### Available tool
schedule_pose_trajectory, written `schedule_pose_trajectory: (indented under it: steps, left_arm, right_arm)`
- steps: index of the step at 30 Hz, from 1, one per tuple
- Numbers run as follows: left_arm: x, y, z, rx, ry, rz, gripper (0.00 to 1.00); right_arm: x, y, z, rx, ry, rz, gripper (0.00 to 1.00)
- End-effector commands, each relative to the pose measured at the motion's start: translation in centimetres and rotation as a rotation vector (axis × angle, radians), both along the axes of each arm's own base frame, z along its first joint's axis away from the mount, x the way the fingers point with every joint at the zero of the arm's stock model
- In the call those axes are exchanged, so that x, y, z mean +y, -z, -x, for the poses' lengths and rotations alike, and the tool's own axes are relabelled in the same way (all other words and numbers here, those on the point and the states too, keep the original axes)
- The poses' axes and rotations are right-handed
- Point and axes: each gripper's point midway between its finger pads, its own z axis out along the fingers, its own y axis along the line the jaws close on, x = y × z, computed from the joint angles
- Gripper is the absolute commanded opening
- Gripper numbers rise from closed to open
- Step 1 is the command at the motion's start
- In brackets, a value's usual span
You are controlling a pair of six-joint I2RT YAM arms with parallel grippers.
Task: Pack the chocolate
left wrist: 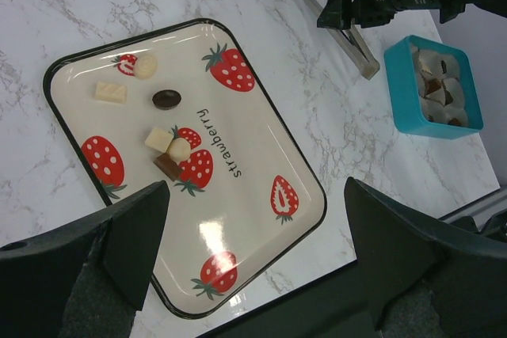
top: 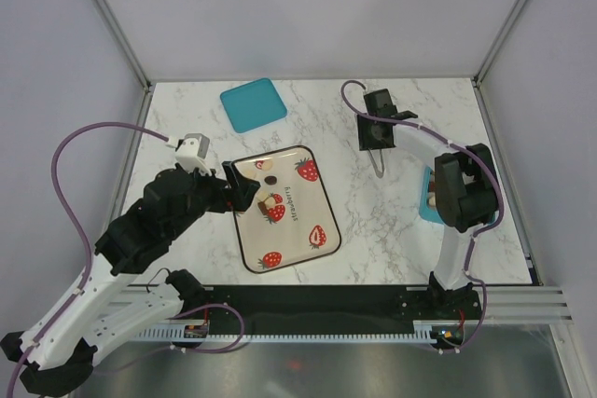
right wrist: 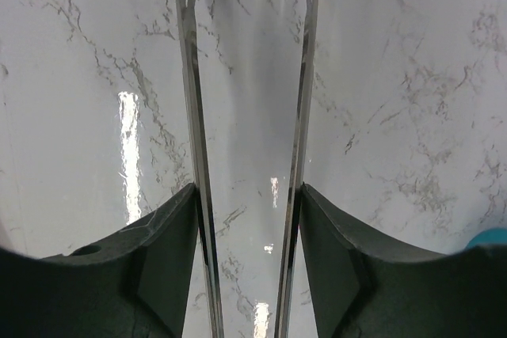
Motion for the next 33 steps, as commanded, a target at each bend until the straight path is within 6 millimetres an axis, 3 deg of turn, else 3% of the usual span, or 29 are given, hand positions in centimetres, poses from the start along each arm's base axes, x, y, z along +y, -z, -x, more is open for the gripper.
schedule_pose_trajectory:
  steps: [1,8,16,20,24,25,29,30,32,33]
  left_arm:
    - [0.0,0.2,-0.1,0.016,-0.019,0.008,1.00]
    - [-0.2,-0.1,-0.6,0.021,-0.030,0.000,1.00]
    - [-0.8,0.7,-1.5,0.050,-0.040,-0.028,1.00]
    - [-1.3,0.8,-2.0,0.060,-0.039,-0.035,1.00]
    - [-1.6,0.5,-2.9,0.048,-0.052,-0.047,1.00]
    - [-1.7,0.7,-3.4,0.050,-0.058,-0.064,1.00]
    - [-1.6,0.5,-5.6,0.031,-0.103,-0.145,1.00]
    - [-1.6,-0.2,-6.4,0.011,-0.112,-0.164,1.00]
    - [-1.7,0.8,-8.5,0.036,-0.126,-0.235,1.00]
    - [-1.7,-0.1,-9.6,0.022,-0.139,-0.238,1.00]
  right_arm:
    - [0.8,0.5,0.2,-0.004,-0.034,0.006,0.60]
    - [0.7,0.8,0.8,0.006,-0.044,0.025,0.66]
    - [0.6,3.7,2.0,0.084,-0.029,0.030,0.74]
    - [0.7,3.6,2.3,0.086,-0.026,0.031,0.82]
    - [0.9,1.2,2.4,0.055,0.002,0.006,0.98]
    - [1.0,0.3,2.3,0.044,0.012,0.010,0.98]
    - [1.0,-3.0,4.9,0.053,0.058,-0.001,0.98]
    - [1.3,-5.1,5.3,0.012,0.078,-0.048,0.98]
    - [2.2,-5.9,6.9,0.008,0.057,-0.120,0.98]
    - [2.7,-7.3,8.3,-0.022,0.045,-0.165,0.98]
